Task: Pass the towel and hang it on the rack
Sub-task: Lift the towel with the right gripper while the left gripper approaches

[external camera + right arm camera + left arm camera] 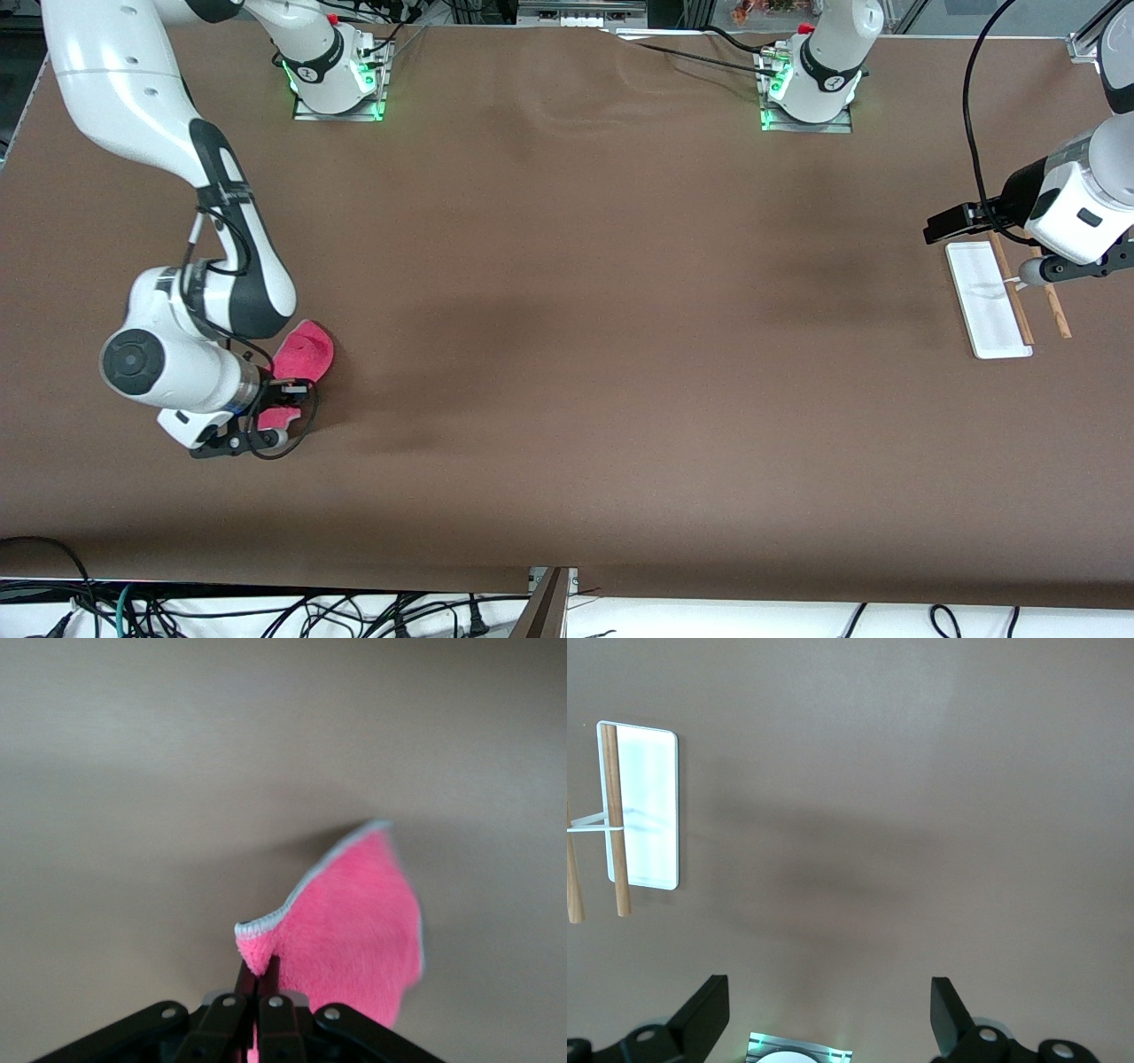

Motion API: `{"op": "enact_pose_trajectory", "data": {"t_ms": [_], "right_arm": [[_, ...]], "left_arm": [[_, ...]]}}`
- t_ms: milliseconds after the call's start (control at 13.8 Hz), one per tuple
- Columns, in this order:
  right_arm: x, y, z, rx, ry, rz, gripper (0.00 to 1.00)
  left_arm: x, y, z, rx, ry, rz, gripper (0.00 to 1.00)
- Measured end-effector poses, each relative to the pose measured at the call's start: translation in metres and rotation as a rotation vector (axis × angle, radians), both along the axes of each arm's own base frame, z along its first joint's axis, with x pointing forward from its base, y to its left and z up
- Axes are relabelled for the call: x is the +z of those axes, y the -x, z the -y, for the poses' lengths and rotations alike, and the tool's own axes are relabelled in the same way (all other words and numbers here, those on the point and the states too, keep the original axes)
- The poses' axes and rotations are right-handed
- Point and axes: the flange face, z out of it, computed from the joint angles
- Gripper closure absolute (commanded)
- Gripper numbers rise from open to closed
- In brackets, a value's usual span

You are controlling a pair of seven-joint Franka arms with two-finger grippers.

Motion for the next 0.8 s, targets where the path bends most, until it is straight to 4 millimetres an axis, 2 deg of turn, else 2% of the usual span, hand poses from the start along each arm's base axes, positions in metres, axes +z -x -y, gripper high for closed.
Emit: {"op": "enact_pose_trajectory", "data": {"t_ms": [218,435,653,798], "right_arm": [[0.064,0.0,-0.019,-0.002,-0.039,-0.054,0.99],[0.101,0.006,-0.049,-0.045,-0.083,-0.083,0.99],[0.138,0.022,-0.105,-0.134,-0.123,-0.071,0.99],[0.151,0.038,-0.152,-0.193,-0.144,-0.085,0.99]], "left_arm": [[0.0,0.0,0.0,0.0,0.0,0.0,0.0],[-0.001,0.0,-0.001,0.001,0.0,-0.001,0.0],[-0.001,0.0,-0.003,0.005,0.0,-0.001,0.0],[-0.001,0.0,-0.003,0.006,0.0,-0.001,0.0]]}}
